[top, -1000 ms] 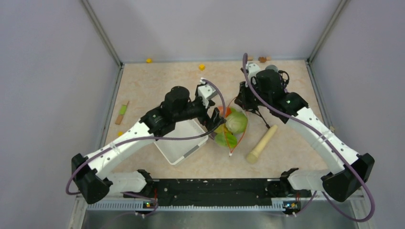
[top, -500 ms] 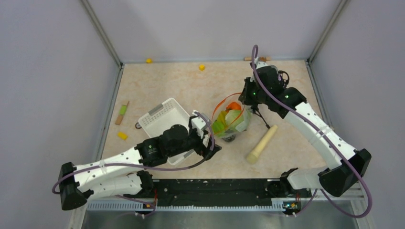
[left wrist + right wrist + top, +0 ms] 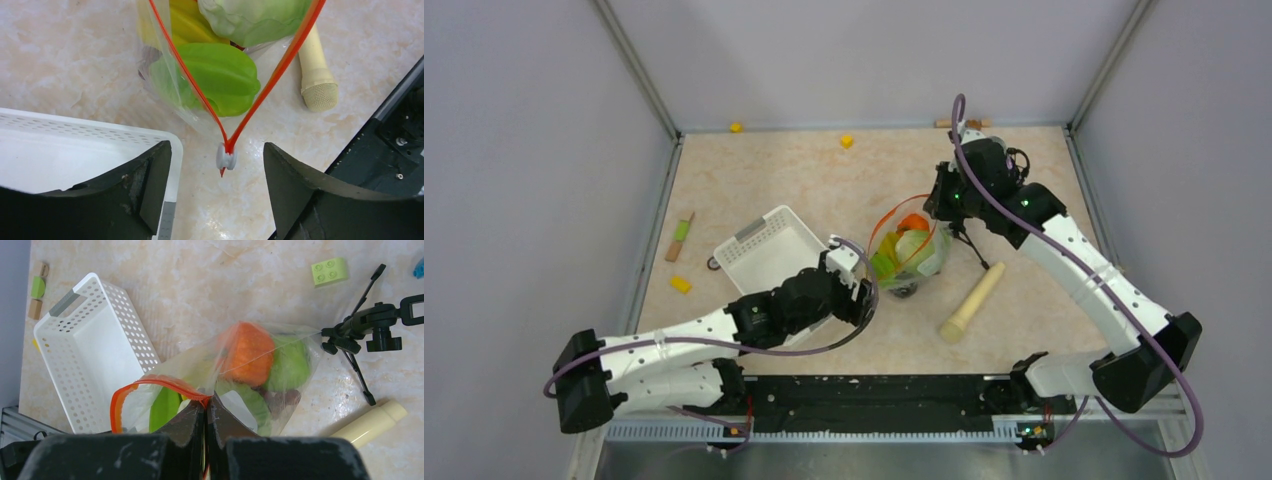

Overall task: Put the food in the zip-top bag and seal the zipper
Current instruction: Zip the zipper food storage bag at the center of the board.

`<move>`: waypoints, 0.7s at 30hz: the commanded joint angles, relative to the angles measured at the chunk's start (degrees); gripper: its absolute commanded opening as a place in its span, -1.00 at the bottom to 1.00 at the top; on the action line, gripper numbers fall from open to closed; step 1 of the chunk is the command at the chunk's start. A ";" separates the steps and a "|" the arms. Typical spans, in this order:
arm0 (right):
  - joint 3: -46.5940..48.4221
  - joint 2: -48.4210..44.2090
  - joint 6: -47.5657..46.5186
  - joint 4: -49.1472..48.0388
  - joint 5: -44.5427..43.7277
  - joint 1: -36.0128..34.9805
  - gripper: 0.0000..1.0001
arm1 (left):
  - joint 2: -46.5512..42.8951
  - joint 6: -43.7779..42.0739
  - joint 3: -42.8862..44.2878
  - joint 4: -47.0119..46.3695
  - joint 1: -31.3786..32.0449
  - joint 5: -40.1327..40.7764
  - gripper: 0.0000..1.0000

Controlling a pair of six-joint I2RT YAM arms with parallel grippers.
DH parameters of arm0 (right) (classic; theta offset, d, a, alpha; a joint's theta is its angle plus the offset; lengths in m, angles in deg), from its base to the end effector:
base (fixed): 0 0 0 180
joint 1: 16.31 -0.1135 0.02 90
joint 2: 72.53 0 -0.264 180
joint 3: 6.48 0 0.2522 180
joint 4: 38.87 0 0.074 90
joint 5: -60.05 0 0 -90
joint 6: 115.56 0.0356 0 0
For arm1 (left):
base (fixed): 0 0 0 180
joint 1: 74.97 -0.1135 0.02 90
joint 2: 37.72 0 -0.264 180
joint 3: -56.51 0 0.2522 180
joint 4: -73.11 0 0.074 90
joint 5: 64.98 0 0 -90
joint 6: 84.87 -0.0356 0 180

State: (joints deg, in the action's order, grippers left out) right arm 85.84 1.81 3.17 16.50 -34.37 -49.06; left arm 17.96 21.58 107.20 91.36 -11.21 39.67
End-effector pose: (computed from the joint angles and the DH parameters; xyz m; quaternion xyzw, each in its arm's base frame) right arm 0.2333 0.1468 0.3791 -0.0143 0.8958 0.1966 0.3983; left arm 0.1062 -0.1952 0.2668 0.2681 0.7868 -0.2701 0.4860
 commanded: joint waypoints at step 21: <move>-3.39 -13.62 -16.39 -2.21 -20.26 0.57 -0.85 | -0.39 -5.02 13.14 4.64 0.22 -5.76 -1.00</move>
State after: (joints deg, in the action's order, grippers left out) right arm 84.40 -5.33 -6.47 18.90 -44.32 -49.06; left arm 20.81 19.04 116.79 97.55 -11.16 38.86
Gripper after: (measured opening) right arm 0.055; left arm 0.142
